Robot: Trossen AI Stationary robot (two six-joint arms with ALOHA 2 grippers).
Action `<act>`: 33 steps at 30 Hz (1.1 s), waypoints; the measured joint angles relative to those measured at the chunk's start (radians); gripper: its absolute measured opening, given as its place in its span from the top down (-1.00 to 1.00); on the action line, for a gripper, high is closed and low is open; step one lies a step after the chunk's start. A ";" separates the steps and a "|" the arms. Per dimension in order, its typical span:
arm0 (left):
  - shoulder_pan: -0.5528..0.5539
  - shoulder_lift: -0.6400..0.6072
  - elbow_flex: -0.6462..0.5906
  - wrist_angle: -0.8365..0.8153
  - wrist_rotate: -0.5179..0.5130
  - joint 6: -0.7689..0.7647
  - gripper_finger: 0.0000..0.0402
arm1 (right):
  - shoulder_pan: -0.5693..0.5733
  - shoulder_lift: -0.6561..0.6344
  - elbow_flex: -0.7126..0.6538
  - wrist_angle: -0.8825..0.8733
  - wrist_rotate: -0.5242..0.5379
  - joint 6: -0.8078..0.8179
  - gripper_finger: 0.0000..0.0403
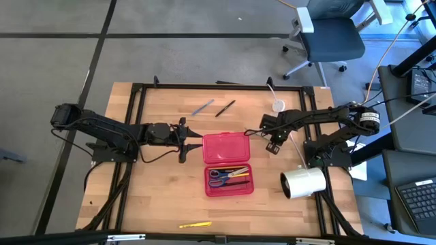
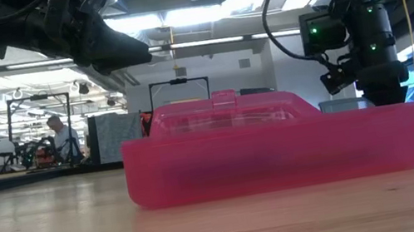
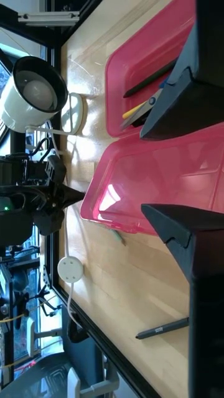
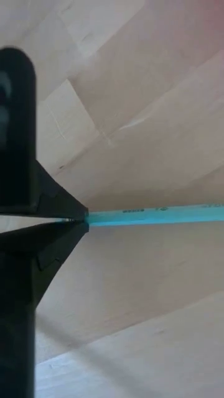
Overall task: Pick & place school supplies into a supply box
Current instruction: Put the light blue pencil into the red supply box
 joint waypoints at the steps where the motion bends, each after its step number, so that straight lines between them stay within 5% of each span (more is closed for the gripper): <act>1: 0.000 0.000 0.000 0.000 0.000 0.000 0.16 | 0.000 0.001 0.000 0.000 0.000 0.000 0.84; 13: 0.000 0.000 0.000 0.000 0.000 -0.001 0.17 | 0.000 0.001 0.000 -0.048 0.000 0.030 0.37; 33: 0.000 0.000 0.000 0.000 0.000 0.000 0.16 | -0.001 -0.006 -0.069 0.010 0.001 0.033 0.34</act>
